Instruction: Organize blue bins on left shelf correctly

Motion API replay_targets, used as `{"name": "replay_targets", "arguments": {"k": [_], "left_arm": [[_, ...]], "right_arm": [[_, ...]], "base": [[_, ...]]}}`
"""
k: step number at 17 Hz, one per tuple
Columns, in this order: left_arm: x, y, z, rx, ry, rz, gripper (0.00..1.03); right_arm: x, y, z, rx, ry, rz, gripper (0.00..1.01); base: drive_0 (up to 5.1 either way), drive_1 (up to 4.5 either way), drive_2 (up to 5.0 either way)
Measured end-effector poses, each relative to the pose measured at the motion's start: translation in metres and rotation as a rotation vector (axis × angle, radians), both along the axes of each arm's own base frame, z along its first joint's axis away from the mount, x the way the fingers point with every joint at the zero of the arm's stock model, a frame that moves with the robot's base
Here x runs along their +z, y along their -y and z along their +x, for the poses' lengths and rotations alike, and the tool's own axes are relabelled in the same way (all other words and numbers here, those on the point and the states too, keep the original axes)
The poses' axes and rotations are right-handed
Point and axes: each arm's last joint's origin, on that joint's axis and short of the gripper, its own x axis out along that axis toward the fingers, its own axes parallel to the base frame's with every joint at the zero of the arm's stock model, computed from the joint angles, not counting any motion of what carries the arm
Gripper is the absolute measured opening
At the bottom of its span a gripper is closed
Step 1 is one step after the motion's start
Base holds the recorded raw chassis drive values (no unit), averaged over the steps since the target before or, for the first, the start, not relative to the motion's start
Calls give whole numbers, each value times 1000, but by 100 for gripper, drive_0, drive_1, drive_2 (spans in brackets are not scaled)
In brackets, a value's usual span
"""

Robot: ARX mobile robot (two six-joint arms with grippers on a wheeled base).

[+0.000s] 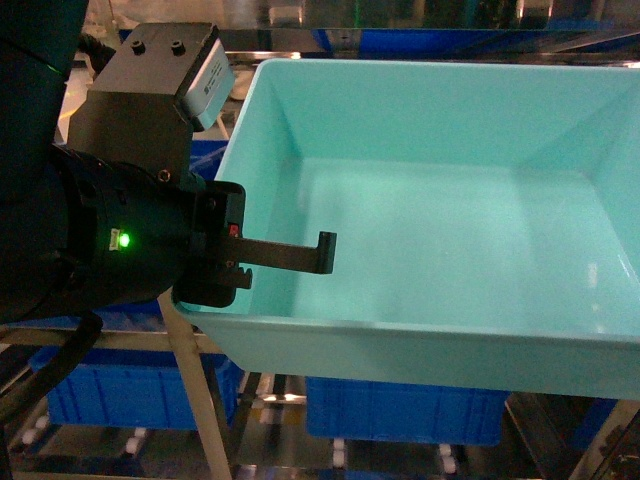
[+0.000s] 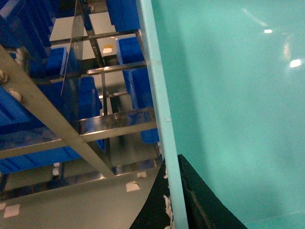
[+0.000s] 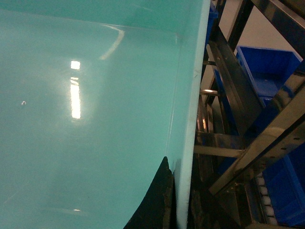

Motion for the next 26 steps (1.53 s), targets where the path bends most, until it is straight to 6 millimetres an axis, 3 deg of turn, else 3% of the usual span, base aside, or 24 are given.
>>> {"name": "replay_targets", "arguments": {"k": [9,15,26], "left_arm": [[0,0,0,0,-1,1,2],[0,0,0,1,-1,1,2],[-2,-1,1,6,-15,-17,2]], "right_arm": [[0,0,0,-2,-2,0,2],[0,0,0,-1,0,0,2],[-3,1,1,2,-2,2,2]], "base": [[0,0,0],[362,51,-417],[3,3,3]]}}
